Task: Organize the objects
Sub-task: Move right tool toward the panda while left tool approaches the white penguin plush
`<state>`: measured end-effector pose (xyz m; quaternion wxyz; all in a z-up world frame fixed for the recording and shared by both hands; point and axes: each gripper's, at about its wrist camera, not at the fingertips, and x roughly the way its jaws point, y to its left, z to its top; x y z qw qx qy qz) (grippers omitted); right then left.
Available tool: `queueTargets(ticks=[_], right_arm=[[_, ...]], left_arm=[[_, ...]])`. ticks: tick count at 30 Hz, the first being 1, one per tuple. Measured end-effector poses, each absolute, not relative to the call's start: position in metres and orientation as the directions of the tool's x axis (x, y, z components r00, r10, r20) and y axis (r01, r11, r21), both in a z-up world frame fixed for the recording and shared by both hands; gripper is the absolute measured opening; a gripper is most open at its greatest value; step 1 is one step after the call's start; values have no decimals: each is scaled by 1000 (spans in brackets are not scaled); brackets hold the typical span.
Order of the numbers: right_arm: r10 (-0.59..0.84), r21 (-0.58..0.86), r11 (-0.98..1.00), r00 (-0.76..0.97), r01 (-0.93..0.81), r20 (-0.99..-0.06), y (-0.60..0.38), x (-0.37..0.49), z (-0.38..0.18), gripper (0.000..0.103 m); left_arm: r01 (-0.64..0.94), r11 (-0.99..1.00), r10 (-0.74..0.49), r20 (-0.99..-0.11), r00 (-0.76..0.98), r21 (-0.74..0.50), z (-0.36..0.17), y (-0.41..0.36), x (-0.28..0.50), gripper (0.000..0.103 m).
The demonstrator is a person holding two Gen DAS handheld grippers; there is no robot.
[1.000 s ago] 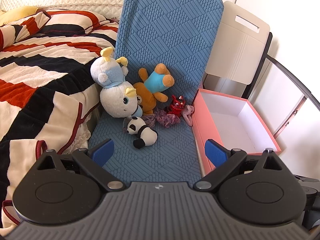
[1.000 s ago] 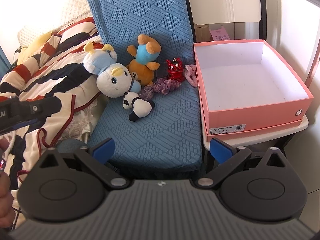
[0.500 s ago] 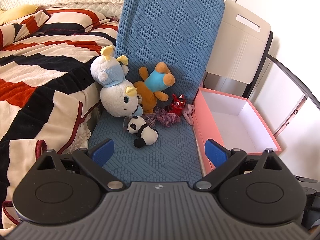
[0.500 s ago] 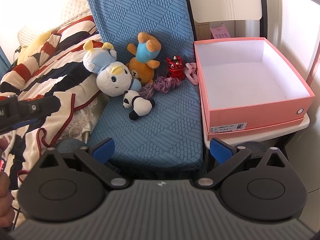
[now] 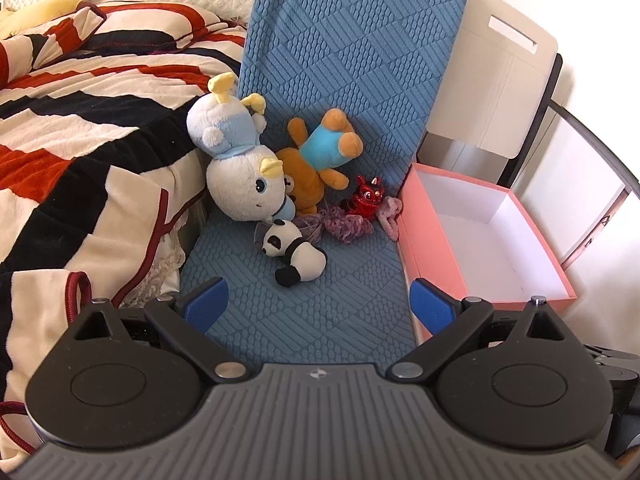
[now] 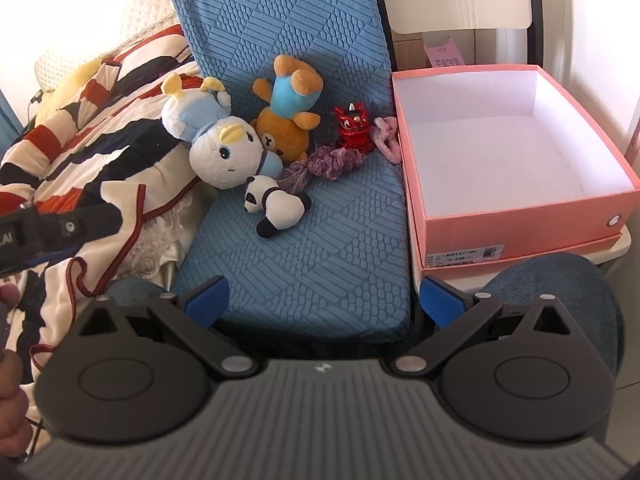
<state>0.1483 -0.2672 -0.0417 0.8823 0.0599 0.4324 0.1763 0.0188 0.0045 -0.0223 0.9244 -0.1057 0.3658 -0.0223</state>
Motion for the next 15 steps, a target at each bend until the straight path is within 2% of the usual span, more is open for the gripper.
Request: queueTargets(ticks=[15], right_arm=[[427, 273, 896, 504, -351, -751, -242, 196, -87, 103]], left_arm=[[-80, 973, -86, -660, 746, -217, -63, 17, 88, 99]])
